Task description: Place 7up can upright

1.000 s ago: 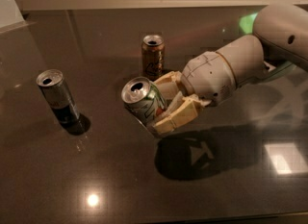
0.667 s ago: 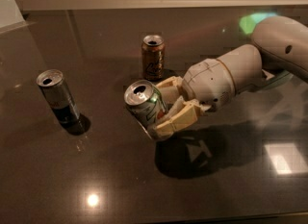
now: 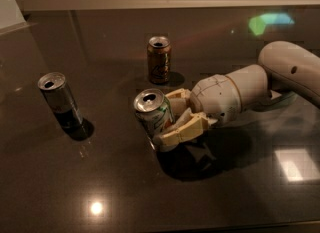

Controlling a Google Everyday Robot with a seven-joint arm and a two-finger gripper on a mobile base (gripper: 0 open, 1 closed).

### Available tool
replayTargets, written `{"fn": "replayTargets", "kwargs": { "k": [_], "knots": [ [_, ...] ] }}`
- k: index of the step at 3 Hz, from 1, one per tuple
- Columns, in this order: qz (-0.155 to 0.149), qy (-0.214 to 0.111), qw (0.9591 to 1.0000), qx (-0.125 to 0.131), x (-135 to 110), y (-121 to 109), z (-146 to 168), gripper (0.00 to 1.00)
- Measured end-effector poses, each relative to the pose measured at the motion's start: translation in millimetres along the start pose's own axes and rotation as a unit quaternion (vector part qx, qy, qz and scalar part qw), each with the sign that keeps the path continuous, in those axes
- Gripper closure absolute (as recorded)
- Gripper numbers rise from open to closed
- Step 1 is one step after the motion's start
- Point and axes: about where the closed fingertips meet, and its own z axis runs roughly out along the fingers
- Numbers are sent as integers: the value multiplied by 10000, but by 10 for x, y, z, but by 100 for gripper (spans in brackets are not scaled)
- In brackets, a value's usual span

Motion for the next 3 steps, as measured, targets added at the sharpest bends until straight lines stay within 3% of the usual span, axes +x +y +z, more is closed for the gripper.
{"fn": "replayTargets", "kwargs": {
  "k": [1, 3],
  "knots": [
    [81, -296, 9995, 40, 58, -31, 9, 100],
    [12, -618, 9979, 181, 131, -69, 12, 59]
  ]
}}
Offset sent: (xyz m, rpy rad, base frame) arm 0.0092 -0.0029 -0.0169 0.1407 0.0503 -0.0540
